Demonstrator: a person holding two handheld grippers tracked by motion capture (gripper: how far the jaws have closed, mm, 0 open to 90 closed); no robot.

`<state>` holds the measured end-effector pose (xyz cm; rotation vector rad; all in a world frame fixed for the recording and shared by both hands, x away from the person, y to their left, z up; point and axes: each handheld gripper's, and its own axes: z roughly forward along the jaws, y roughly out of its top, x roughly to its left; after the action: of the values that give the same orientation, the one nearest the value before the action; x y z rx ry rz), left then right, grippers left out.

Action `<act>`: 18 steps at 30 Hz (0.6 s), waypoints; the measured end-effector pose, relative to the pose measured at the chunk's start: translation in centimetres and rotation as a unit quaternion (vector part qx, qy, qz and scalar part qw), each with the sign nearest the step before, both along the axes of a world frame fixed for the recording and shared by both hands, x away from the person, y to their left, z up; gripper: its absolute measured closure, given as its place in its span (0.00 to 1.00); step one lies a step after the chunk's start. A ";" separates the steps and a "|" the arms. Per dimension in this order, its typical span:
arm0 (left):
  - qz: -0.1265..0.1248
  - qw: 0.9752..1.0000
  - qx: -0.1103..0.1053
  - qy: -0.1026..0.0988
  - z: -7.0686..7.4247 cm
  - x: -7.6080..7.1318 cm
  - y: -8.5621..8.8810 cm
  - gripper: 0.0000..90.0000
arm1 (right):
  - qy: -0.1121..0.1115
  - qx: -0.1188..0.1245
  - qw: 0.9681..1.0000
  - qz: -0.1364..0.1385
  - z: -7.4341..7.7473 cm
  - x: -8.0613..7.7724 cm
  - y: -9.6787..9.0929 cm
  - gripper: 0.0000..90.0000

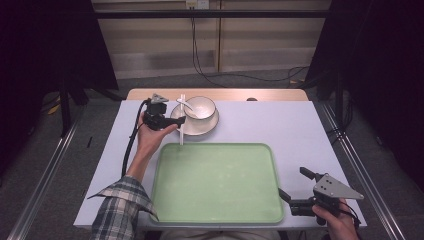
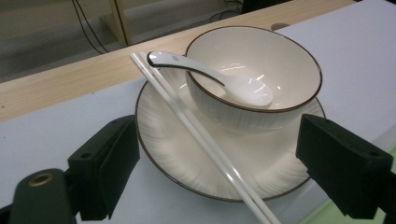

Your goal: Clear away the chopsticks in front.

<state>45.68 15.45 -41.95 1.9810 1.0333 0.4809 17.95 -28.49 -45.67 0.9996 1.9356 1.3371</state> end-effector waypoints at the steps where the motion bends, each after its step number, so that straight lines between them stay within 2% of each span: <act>1: 0.000 1.000 0.006 0.007 0.0 0.2 0.0 0.13 | 0.000 0.000 1.000 0.000 0.0 0.0 0.0 0.02; 3: 0.001 1.000 0.006 0.013 -0.2 0.6 -0.2 0.12 | 0.000 0.000 1.000 0.000 0.0 0.0 0.0 0.02; 4: 0.005 1.000 0.015 0.018 -0.2 0.7 -0.2 0.12 | 0.000 0.000 1.000 0.001 0.0 0.0 0.0 0.02; 5: 0.011 1.000 0.010 0.017 -0.3 0.8 -0.3 0.12 | 0.000 0.000 1.000 0.001 0.0 0.0 0.0 0.02; 6: 0.011 1.000 0.004 0.018 -0.5 0.8 -0.2 0.16 | 0.000 0.000 1.000 0.001 0.0 0.0 0.0 0.02; 8: 0.009 1.000 0.010 0.022 -0.6 1.1 -0.1 0.17 | 0.000 0.000 1.000 0.001 0.0 0.0 0.0 0.02; 9: 0.008 1.000 0.004 0.023 -0.8 1.2 -0.1 0.18 | 0.001 0.000 1.000 0.002 0.0 0.0 0.0 0.02; 11: 0.009 1.000 0.019 0.019 -0.9 1.3 -0.2 0.27 | 0.003 -0.003 1.000 0.003 -0.1 0.0 0.1 0.02; 12: 0.015 1.000 0.014 0.018 -1.1 1.4 -0.4 0.30 | 0.003 -0.003 1.000 0.003 -0.1 0.1 0.1 0.02; 13: 0.007 0.999 0.019 0.026 -1.1 1.6 -0.3 0.33 | 0.003 -0.002 1.000 0.002 0.0 0.1 0.1 0.02; 15: 0.015 0.999 0.016 0.035 -1.2 1.9 -0.4 0.34 | 0.003 -0.002 1.000 0.001 0.0 0.0 0.1 0.02; 16: 0.011 0.999 0.028 0.039 -1.2 2.0 -0.4 0.36 | 0.003 -0.002 1.000 0.001 -0.1 0.0 0.0 0.02; 17: 0.013 0.999 0.030 0.040 -1.2 2.1 -0.4 0.40 | 0.004 0.000 1.000 0.002 -0.1 0.1 0.0 0.02; 18: 0.018 0.999 0.024 0.039 -1.3 2.1 -0.5 0.44 | 0.003 0.000 1.000 0.000 -0.1 0.1 0.0 0.02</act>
<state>47.82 14.94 -43.24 2.0400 1.1161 0.4543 18.01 -28.48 -45.72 1.0044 1.9412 1.3350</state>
